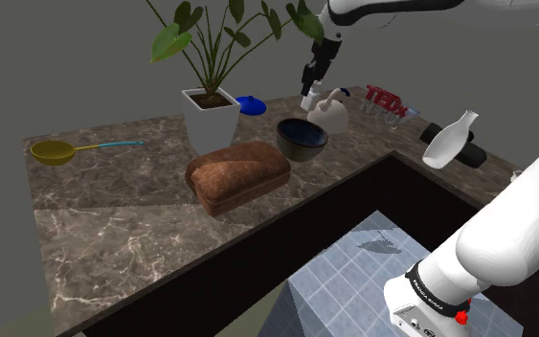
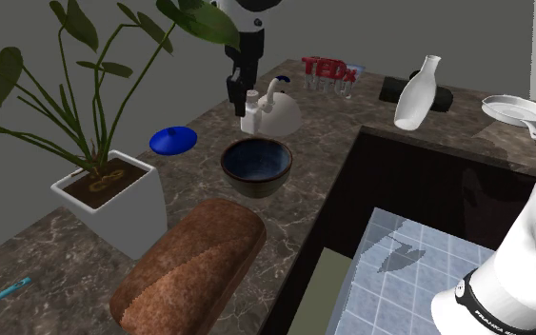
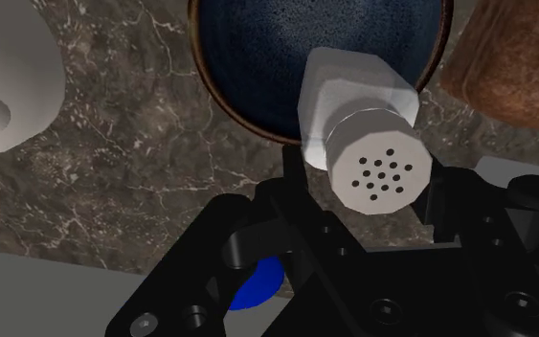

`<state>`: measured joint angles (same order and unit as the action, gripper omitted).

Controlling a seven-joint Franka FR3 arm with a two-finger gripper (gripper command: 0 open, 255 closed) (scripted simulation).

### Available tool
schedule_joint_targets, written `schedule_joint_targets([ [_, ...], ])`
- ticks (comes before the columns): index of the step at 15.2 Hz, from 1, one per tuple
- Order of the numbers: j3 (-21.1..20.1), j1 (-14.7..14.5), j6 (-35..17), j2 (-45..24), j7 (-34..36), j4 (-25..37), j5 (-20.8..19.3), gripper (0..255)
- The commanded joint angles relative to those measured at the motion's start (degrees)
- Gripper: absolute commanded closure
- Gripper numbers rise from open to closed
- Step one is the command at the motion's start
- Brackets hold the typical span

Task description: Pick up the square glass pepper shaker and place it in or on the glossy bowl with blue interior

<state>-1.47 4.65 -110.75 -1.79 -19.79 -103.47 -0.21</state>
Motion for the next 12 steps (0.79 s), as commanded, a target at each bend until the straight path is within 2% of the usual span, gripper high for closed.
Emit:
schedule_joint_targets([
  [1, 0.33, 0.35, -1.40, 1.03, -0.74, -2.45, 0.13, 255],
  [12, 0.33, 0.34, -9.62, -0.52, -0.70, -9.12, 0.09, 255],
])
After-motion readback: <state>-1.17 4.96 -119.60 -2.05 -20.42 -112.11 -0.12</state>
